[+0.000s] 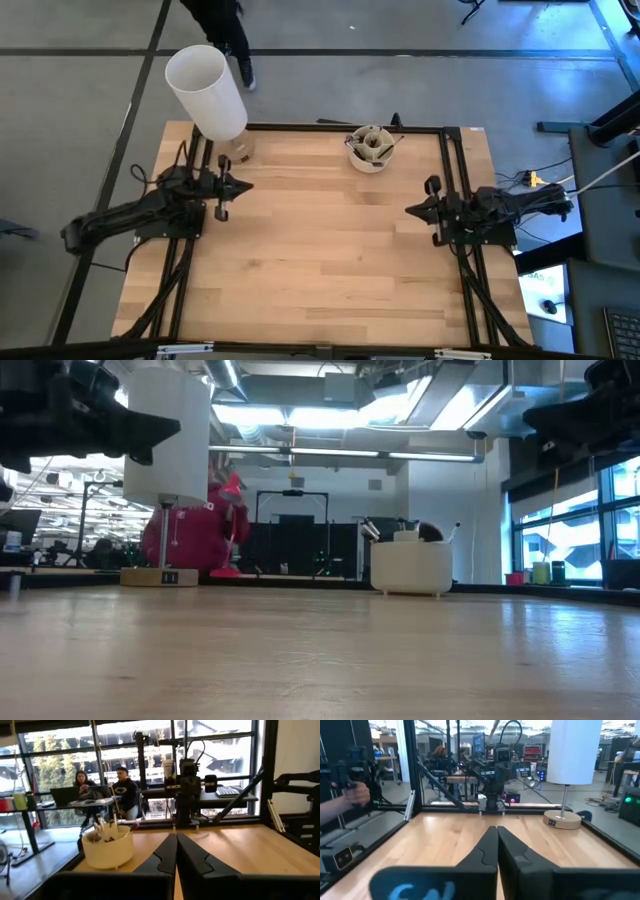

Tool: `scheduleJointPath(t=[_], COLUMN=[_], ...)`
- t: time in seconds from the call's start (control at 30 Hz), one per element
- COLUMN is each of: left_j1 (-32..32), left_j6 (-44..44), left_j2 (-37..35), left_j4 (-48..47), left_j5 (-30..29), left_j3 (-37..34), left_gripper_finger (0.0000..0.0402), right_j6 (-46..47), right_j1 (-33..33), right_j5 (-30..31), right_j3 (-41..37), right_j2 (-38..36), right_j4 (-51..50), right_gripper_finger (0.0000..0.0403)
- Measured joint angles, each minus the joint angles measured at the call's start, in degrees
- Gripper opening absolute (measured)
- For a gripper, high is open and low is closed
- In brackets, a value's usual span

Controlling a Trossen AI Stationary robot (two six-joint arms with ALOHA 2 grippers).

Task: Sort items
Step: Return to Home Position

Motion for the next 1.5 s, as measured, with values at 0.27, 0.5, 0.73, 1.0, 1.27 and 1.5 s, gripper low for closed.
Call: scheduleJointPath(t=[0.27, 0.5, 0.73, 1.0, 1.27, 1.5], left_j1=[0.00, -0.04, -0.04, -0.04, -0.04, -0.04], left_j6=[0.02, -1.05, -0.24, -0.48, -0.48, -0.48], left_j2=[-8.88, -8.44, -8.05, -8.04, -8.03, -8.03], left_j4=[-12.03, -13.61, -13.63, -13.63, -13.63, -13.63], left_j5=[-0.43, 0.33, 0.07, 0.07, 0.05, 0.02], left_j3=[0.07, 0.02, 0.02, 0.02, 0.02, 0.02], left_gripper_finger=[0.0002, 0.0005, 0.0005, 0.0006, 0.0006, 0.0006], right_j6=[1.35, -0.26, 8.59, 11.40, 11.33, 11.33], right_j1=[-0.02, -0.09, -0.09, -0.09, -0.09, -0.09], right_j5=[-1.07, -0.02, 0.45, 0.47, 0.47, 0.47], right_j3=[-2.63, -2.62, -2.62, -2.62, -2.62, -2.62], right_j2=[0.02, 0.59, 0.63, 0.63, 0.63, 0.66], right_j4=[2.38, 0.91, 0.93, 0.86, 0.84, 0.84], right_gripper_finger=[0.0000, 0.0025, 0.0060, 0.0064, 0.0064, 0.0064])
